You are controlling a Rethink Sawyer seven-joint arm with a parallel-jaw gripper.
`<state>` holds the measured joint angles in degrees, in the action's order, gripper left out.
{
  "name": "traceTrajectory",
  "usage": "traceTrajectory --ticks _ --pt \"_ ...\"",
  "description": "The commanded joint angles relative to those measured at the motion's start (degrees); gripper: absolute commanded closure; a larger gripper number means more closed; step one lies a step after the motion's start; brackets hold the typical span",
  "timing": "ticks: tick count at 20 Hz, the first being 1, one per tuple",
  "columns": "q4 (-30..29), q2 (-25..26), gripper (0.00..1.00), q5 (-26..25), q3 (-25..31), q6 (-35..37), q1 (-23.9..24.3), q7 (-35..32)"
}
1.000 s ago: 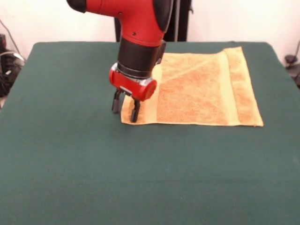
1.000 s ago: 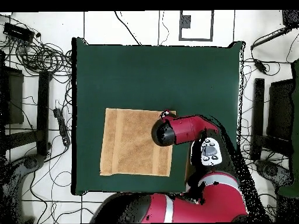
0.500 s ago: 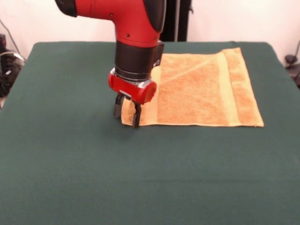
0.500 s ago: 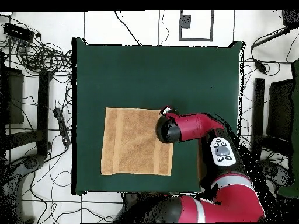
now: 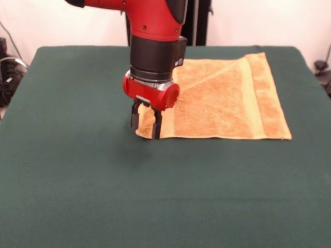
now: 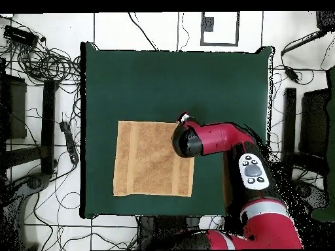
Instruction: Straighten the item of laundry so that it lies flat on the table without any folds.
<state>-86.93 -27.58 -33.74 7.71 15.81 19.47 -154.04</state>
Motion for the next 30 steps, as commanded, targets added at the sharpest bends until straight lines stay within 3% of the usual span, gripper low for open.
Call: traceTrajectory --ticks 1,5,11,18,23,30 --pt "-0.22 -0.6 0.0 -2.94 6.67 3.86 -2.01 10.52" --pt "-0.04 -1.31 0.0 -3.16 8.22 4.61 -1.39 12.26" --pt "-7.07 -2.33 0.0 2.44 14.97 5.58 1.51 9.51" --pt "-8.78 1.45 0.0 3.93 16.69 2.92 -0.11 3.72" --pt "-9.94 4.36 0.0 7.39 18.44 5.64 -0.25 2.31" --pt "-8.65 9.97 0.0 7.49 16.52 2.25 -3.12 0.36"
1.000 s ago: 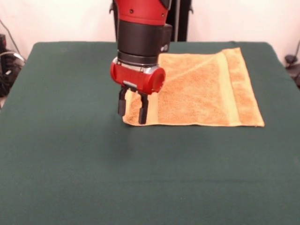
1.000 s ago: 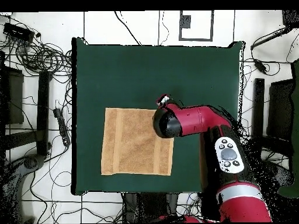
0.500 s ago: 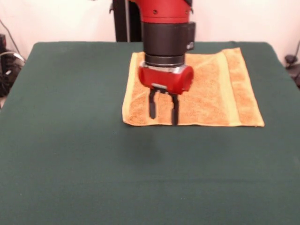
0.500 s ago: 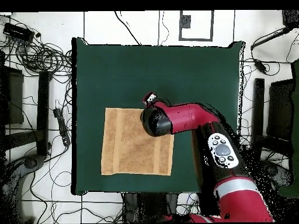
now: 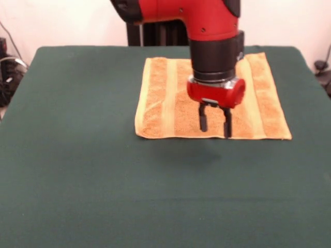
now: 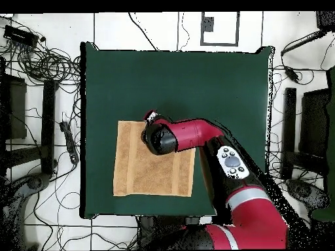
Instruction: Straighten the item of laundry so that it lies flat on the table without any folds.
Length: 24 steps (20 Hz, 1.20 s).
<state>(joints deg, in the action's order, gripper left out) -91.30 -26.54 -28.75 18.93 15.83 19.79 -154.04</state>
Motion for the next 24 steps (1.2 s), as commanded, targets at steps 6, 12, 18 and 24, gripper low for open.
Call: traceTrajectory --ticks 6,12,18,24 --pt "-2.72 10.8 0.0 3.47 4.43 -0.47 -6.33 -2.29" --pt "-2.97 10.4 0.0 6.37 4.61 -0.98 -8.17 -4.89" --pt "-2.53 9.63 0.0 8.1 2.4 -1.91 -10.85 -6.1" --pt "-3.31 8.05 0.0 9.86 2.4 -2.92 -11.64 -6.23"
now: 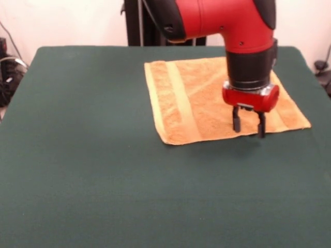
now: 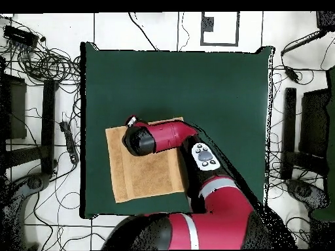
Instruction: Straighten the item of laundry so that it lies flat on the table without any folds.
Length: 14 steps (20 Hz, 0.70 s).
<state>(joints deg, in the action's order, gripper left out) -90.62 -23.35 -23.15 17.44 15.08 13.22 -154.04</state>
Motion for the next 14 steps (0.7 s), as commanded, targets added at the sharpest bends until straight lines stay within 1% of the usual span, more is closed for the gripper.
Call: traceTrajectory --ticks 1,7,14 --pt "-4.32 4.18 0.0 4.8 3.73 -1.8 -5.3 -6.58" --pt "-6.36 0.31 0.0 8.0 2.67 0.94 -6.57 -7.72" --pt "-6.7 -1.45 0.0 10.97 1.67 2.01 -7.79 -7.2"
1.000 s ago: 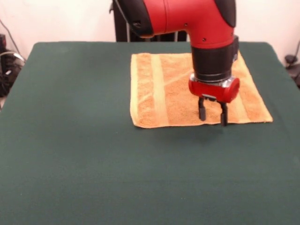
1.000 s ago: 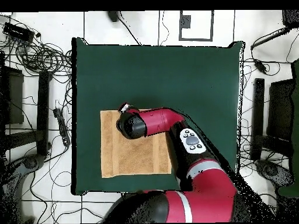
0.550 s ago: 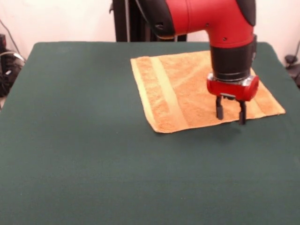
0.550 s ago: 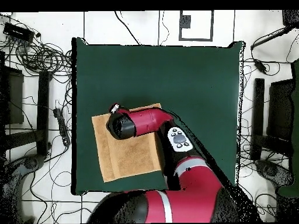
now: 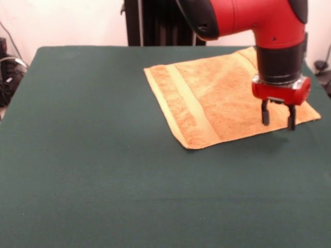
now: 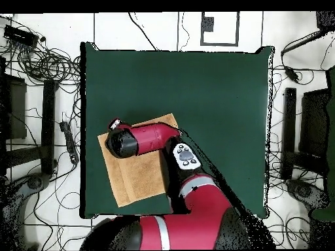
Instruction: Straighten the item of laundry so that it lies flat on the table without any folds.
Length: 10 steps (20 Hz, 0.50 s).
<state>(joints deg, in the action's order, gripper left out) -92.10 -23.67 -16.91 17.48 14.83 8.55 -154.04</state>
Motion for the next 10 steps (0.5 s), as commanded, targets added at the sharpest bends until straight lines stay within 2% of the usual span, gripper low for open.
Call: traceTrajectory --ticks 1,10 --pt "-5.18 -1.47 0.0 5.17 1.62 2.07 -3.6 -7.33" --pt "-0.85 2.61 0.0 6.2 -0.66 -3.47 -7.11 -7.06"
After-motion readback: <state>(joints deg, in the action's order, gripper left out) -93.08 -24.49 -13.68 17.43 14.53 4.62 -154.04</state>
